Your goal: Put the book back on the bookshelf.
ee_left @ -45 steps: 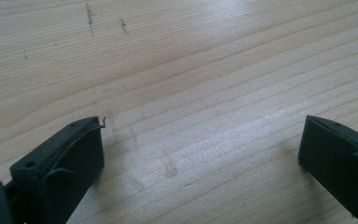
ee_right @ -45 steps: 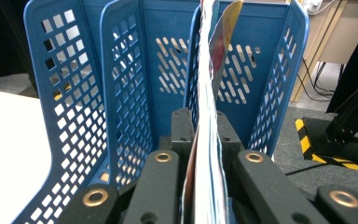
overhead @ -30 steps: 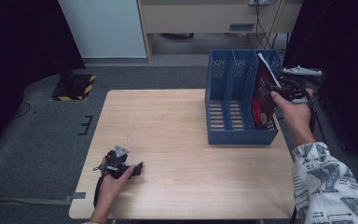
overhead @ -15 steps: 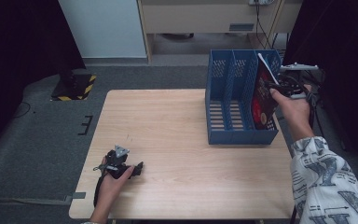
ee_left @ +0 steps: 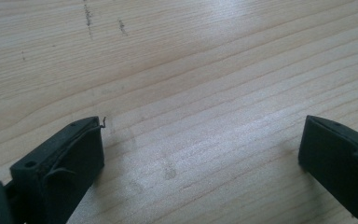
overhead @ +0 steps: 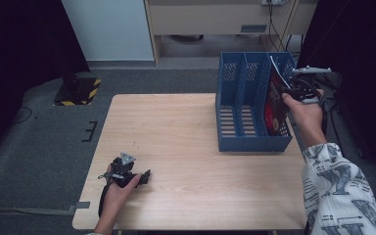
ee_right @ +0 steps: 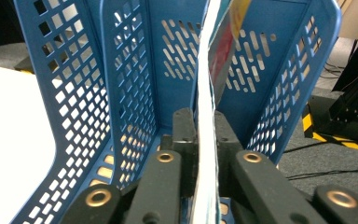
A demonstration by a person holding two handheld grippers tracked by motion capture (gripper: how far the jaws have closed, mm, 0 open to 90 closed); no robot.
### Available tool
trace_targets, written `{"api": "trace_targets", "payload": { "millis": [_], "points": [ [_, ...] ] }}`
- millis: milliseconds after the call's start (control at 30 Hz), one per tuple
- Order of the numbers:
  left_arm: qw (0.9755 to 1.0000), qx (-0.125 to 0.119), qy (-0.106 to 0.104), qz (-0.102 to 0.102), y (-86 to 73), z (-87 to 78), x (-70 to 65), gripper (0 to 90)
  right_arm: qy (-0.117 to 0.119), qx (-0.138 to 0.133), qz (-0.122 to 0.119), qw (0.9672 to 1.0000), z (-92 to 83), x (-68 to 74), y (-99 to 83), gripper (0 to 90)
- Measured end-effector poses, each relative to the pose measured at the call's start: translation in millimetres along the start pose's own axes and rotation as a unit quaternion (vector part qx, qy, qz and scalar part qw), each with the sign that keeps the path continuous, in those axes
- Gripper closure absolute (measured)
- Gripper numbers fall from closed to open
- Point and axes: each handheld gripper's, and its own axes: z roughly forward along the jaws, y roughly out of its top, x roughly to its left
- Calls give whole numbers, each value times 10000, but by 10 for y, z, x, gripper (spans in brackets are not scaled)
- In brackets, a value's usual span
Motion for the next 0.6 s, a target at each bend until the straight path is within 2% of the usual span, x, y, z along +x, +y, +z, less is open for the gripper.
{"api": "trace_targets", "payload": {
  "millis": [100, 300, 600],
  "points": [
    [10000, 0, 0, -1, 0, 0, 0, 0, -25, -17, 70, 10000, -5, -36, -4, 868],
    [10000, 0, 1, 1, 0, 0, 0, 0, -96, -55, -66, 9999, -8, -34, -5, 871],
    [10000, 0, -1, 2, -1, -1, -1, 0, -255, -157, -33, 9995, -26, -69, 11, 871]
  ]
}}
